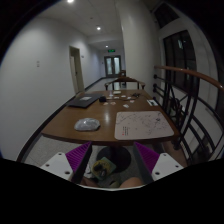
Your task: Arrange mouse
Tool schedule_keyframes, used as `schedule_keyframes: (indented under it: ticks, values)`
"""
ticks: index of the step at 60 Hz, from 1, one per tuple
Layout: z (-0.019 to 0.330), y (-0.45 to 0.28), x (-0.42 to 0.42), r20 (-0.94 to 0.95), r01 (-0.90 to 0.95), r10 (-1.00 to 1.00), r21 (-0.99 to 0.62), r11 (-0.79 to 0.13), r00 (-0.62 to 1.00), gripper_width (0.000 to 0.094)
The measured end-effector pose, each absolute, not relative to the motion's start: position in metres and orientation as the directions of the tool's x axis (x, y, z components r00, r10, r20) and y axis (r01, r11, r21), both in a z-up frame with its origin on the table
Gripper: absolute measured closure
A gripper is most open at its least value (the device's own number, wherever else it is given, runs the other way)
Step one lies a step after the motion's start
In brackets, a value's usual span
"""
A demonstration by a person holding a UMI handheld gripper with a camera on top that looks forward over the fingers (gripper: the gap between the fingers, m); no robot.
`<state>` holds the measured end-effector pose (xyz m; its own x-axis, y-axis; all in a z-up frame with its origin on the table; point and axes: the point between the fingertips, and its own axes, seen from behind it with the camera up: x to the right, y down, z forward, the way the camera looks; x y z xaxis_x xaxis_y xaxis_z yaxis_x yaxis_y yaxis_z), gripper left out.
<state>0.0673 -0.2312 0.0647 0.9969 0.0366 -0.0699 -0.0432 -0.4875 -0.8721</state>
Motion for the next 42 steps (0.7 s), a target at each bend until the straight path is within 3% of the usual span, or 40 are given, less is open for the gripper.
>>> schedule_keyframes:
  ticks: [27, 42]
  values:
    - [0.02, -0.146, -0.062, -0.113, 0.04, 0.264, -0.857, -0.513, 0.958, 0.0089]
    - [-0.009, -0.087, -0.092, -0.12, 0.041, 0.255, -0.836, -0.547, 0.959, 0.0096]
